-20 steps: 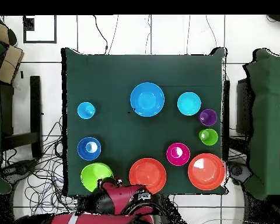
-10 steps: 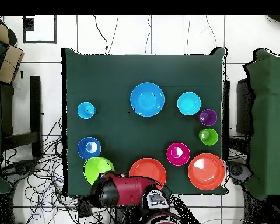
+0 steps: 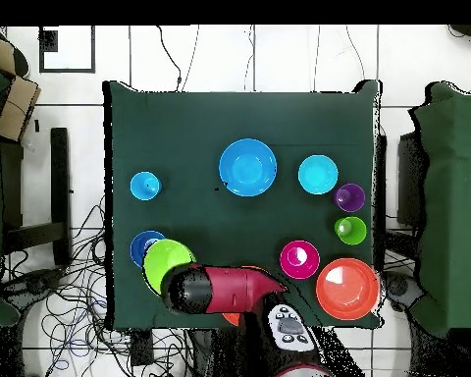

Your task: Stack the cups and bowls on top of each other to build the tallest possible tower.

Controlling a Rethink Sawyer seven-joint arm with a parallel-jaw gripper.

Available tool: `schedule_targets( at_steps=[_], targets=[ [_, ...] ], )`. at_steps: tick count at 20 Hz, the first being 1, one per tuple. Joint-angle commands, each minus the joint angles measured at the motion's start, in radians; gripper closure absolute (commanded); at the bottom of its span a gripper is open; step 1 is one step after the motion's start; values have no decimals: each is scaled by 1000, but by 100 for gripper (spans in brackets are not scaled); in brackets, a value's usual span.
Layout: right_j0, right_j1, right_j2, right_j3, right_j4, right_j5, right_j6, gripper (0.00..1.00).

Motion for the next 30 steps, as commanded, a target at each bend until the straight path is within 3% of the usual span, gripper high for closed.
schedule_targets(
  at_steps=[1, 16, 22, 30],
  targets=[
    [-19, -13, 129, -173, 63, 166, 41, 100],
    [-89, -18, 195, -272, 112, 339, 9, 100],
    [-146, 25, 211, -401, 75, 491, -77, 100],
    [-213, 79, 244, -446, 30, 503, -124, 100]
  ],
)
